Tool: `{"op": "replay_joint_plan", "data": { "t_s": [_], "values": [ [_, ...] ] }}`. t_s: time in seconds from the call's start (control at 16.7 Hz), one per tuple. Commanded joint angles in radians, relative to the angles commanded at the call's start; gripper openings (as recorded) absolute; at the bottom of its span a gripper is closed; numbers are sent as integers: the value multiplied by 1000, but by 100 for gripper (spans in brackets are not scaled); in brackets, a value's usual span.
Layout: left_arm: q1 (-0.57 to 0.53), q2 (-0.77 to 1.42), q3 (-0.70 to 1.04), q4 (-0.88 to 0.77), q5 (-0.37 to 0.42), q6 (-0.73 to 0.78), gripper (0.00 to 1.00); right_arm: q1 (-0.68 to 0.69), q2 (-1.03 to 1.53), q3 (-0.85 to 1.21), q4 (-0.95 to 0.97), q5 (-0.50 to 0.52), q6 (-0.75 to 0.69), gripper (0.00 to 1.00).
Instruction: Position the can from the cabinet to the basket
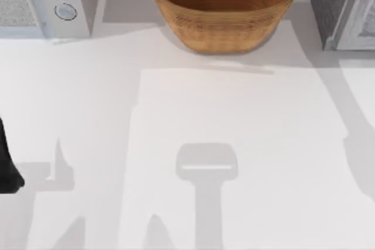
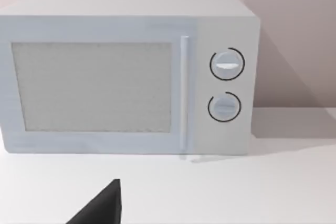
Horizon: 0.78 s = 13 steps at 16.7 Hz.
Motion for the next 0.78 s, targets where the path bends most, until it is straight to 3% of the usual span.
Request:
{"op": "replay_joint_plan", "data": {
  "t_s": [0.78],
  "values": [
    [0,0,0,0,0,0,100,160,-432,-175,-251,156,0,0]
  ]
}}
